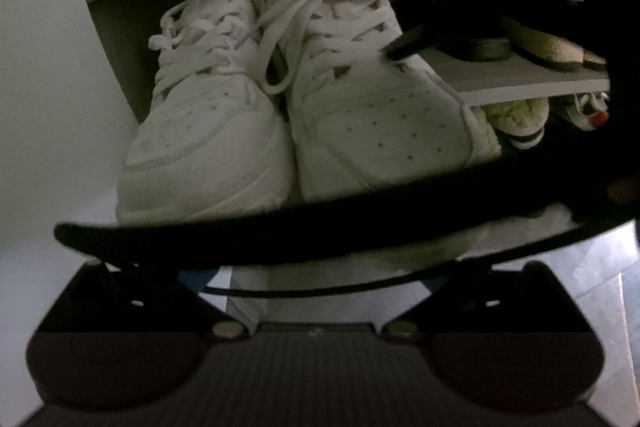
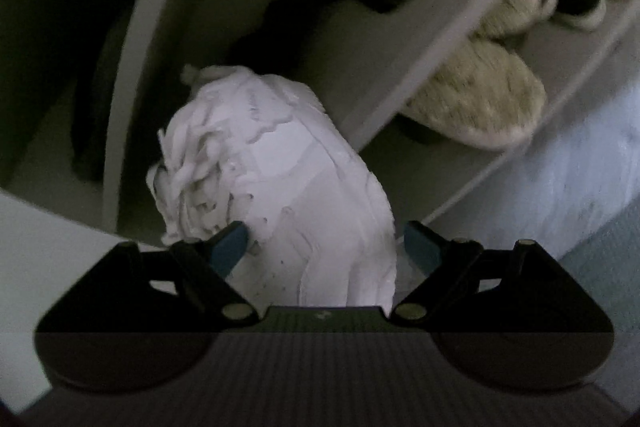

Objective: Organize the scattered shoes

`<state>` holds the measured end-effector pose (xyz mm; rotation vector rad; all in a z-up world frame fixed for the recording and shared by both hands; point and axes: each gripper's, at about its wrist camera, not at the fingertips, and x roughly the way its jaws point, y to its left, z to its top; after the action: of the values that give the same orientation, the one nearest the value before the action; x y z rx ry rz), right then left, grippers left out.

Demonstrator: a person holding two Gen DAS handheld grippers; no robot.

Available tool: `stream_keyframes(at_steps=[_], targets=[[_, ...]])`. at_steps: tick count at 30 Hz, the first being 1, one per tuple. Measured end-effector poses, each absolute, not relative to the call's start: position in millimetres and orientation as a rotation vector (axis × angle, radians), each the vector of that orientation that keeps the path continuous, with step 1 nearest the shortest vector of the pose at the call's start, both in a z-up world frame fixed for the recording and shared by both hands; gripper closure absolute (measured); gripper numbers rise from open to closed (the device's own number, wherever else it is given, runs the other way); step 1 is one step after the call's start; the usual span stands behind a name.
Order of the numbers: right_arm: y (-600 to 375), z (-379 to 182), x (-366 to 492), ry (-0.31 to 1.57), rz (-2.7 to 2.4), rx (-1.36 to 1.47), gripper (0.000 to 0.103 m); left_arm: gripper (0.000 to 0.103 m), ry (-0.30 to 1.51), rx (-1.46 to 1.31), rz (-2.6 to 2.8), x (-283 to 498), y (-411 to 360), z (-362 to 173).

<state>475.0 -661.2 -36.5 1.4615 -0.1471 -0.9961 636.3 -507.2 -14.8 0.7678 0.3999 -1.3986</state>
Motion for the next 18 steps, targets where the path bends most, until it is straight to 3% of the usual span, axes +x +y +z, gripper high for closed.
stream_keyframes(at_steps=[4, 8, 18], targets=[[-659.2, -54.7, 474.6, -0.301, -0.889, 1.635, 0.019, 0.001, 0.397, 0.771, -1.403, 650.1, -525.2, 0.5], [-671.0, -47.8, 485.1, -0.309, -0.909, 1.601, 0.020, 0.001, 0.412, 0.769, -1.388, 654.0, -587.8, 2.0], [-741.8, -41.8, 516.0, -0.294, -0.920, 1.535, 0.020, 0.001, 0.426, 0.776, -1.323, 678.0, -651.5, -2.2]])
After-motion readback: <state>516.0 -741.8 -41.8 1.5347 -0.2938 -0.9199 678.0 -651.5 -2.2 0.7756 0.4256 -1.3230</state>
